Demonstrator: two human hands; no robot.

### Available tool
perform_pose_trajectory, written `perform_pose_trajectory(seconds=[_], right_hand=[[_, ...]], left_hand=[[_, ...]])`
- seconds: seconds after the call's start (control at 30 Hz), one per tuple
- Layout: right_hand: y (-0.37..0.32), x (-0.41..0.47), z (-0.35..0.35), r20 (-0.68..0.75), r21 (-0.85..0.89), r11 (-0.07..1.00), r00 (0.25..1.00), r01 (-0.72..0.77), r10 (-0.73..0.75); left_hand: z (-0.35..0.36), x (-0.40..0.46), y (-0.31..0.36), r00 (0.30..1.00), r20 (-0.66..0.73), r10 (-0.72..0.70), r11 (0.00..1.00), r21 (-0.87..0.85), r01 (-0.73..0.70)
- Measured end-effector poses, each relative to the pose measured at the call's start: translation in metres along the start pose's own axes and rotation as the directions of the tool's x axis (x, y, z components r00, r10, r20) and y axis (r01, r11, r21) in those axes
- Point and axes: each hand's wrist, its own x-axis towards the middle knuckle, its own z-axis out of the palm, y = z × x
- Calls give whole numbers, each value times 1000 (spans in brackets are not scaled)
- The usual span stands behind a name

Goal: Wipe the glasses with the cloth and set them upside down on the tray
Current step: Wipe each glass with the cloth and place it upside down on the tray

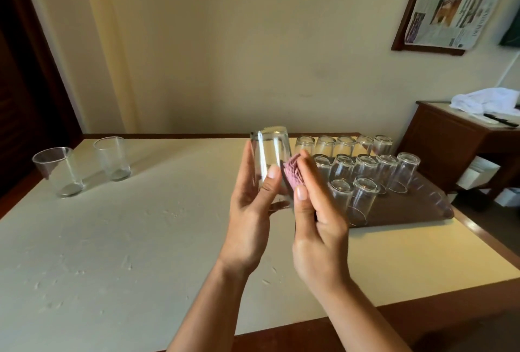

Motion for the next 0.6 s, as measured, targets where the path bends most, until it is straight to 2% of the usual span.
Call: perform_pose_trajectory(seconds=[0.13,0.2,0.33,0.4,0.47,0.53,0.6], right_hand=[[4,14,-9,-48,49,998,998,-38,40],[0,27,-10,-40,-1,999,998,-51,51],[-4,1,1,33,30,999,999,-40,39],[1,-12,1,31,34,999,999,-29,28],[3,-2,-2,27,122,990,998,-67,64],[4,18,-5,12,135,987,996,-93,92],[3,26,-5,27,145,984,995,-103,101]], left_hand=[[-5,-9,-4,980,155,-126,992,15,125],[-1,-9,-4,990,104,-92,995,-31,96],[-1,-1,1,999,-42,-32,997,-76,29],[-5,-1,1,997,-18,-81,994,-71,79],[-9,-6,-1,988,69,-140,988,-59,144],[-8,-10,-3,981,131,-143,987,-55,151],[-3,-9,-4,990,97,-107,990,-85,115]])
